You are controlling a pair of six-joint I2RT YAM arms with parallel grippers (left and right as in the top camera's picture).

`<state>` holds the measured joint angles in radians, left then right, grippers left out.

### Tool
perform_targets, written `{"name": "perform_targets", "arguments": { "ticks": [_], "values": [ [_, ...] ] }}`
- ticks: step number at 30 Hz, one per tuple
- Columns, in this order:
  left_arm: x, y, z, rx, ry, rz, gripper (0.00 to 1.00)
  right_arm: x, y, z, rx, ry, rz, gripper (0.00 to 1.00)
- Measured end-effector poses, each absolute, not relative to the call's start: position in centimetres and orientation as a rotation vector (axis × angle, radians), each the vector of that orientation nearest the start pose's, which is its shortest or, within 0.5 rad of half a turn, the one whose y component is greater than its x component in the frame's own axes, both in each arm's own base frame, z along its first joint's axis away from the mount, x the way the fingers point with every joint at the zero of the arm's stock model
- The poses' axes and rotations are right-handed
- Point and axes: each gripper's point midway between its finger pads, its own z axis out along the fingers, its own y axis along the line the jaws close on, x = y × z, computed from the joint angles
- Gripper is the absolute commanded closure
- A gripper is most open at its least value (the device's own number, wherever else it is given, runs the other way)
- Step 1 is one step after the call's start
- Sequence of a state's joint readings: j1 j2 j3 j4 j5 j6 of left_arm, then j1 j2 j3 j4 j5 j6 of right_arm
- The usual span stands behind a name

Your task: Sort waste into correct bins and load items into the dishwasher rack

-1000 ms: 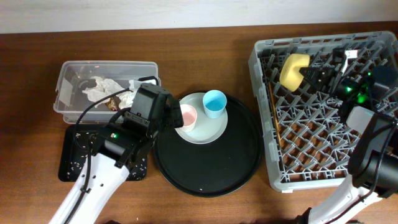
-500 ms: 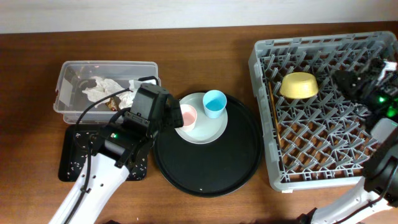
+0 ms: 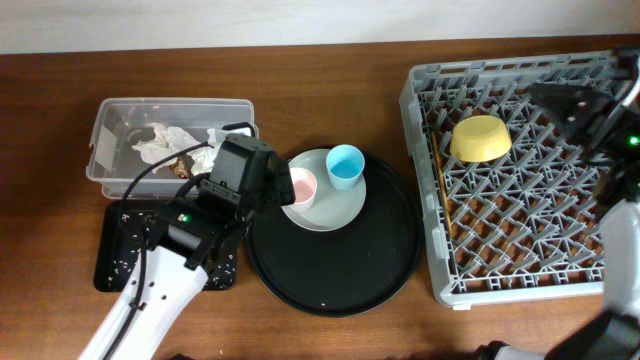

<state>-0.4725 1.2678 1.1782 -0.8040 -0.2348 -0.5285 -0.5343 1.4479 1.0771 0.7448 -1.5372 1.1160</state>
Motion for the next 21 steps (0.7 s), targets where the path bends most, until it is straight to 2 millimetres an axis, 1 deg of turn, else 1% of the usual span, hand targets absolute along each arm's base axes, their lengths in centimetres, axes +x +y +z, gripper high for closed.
{"name": "perform_targets", "arguments": {
  "ticks": [1,4,6,8,11,12,14,17,19,21],
  "values": [
    [32.3,-12.0,21.5,-0.17,2.431,-0.159,0.01,33.6,2.1,39.3,-0.311,1.71,1.366,0.57],
    [32.3,-12.0,21.6,-0.17,2.43,-0.16,0.01,31.0,5.1,41.2,-0.379,1.704,1.394,0.57],
    [32.3,-12.0,21.5,-0.169,2.431,-0.16,0.01,28.6,7.4,42.1,-0.428,1.703,1.424,0.58],
    [32.3,-12.0,21.5,-0.17,2.431,-0.16,0.01,27.0,8.8,42.3,-0.455,1.704,1.45,0.58],
    [32.3,-12.0,21.5,-0.169,2.431,-0.16,0.01,25.3,10.1,41.2,-0.471,1.711,1.482,0.58],
    [32.2,-12.0,21.5,-0.169,2.432,-0.159,0.01,24.9,10.3,40.4,-0.46,1.72,1.498,0.59],
    [32.2,-12.0,21.5,-0.169,2.432,-0.159,0.01,24.9,10.3,38.6,-0.41,1.744,1.531,0.59],
    [32.3,-12.0,21.5,-0.169,2.432,-0.159,0.01,26.1,9.9,36.3,-0.297,1.766,1.562,0.6],
    [32.2,-12.0,21.5,-0.169,2.432,-0.159,0.01,26.8,9.6,35.6,-0.242,1.768,1.562,0.6],
    [32.2,-12.0,21.5,-0.169,2.432,-0.159,0.01,27.4,9.3,35.6,-0.207,1.758,1.548,0.6]
  ]
}}
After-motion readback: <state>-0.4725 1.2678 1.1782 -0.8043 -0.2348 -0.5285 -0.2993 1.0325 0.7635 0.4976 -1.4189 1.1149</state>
